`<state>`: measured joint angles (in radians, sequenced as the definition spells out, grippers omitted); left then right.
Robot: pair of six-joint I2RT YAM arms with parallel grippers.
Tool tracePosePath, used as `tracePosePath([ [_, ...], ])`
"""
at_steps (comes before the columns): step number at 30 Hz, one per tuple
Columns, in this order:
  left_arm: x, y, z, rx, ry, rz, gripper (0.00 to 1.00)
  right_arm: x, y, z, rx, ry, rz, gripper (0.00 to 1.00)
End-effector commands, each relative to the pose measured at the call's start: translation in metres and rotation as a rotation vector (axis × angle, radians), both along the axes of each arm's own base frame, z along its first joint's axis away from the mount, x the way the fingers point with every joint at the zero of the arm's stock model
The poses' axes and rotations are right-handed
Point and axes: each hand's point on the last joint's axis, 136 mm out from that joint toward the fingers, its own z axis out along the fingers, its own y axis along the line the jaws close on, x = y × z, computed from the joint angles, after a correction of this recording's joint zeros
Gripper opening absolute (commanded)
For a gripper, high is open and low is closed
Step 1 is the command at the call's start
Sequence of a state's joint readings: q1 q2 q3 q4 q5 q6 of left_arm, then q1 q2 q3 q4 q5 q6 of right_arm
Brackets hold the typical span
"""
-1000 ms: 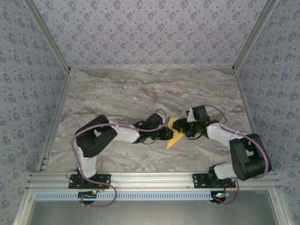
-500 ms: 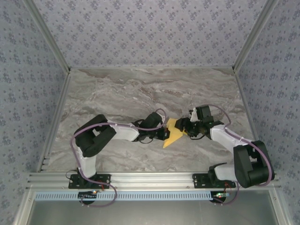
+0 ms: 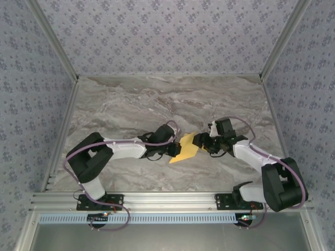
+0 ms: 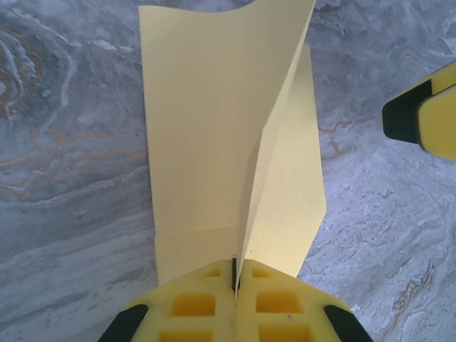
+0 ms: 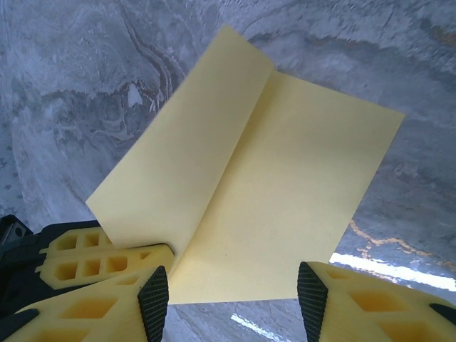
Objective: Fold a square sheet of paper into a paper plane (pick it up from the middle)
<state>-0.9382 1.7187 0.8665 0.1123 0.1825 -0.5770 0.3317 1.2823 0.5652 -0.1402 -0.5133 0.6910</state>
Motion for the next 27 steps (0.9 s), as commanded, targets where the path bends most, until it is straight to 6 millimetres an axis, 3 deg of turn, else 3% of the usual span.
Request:
tracePosePath([
  [1, -0.009, -0.009, -0.002, -0.022, 0.03, -0.007, 0.02, -0.006, 0.001, -0.007, -0.035, 0.001, 0.007, 0.55],
  [10, -0.012, -0.025, -0.009, -0.067, 0.088, -0.03, 0.02, -0.014, 0.008, -0.026, -0.059, 0.025, 0.027, 0.54],
  [18, -0.013, -0.031, -0.008, -0.114, 0.14, -0.016, 0.02, -0.008, 0.022, -0.025, -0.023, 0.013, 0.052, 0.52],
  [27, -0.013, -0.043, -0.003, -0.214, 0.239, 0.029, 0.03, -0.005, 0.02, -0.03, -0.032, 0.019, 0.029, 0.51],
])
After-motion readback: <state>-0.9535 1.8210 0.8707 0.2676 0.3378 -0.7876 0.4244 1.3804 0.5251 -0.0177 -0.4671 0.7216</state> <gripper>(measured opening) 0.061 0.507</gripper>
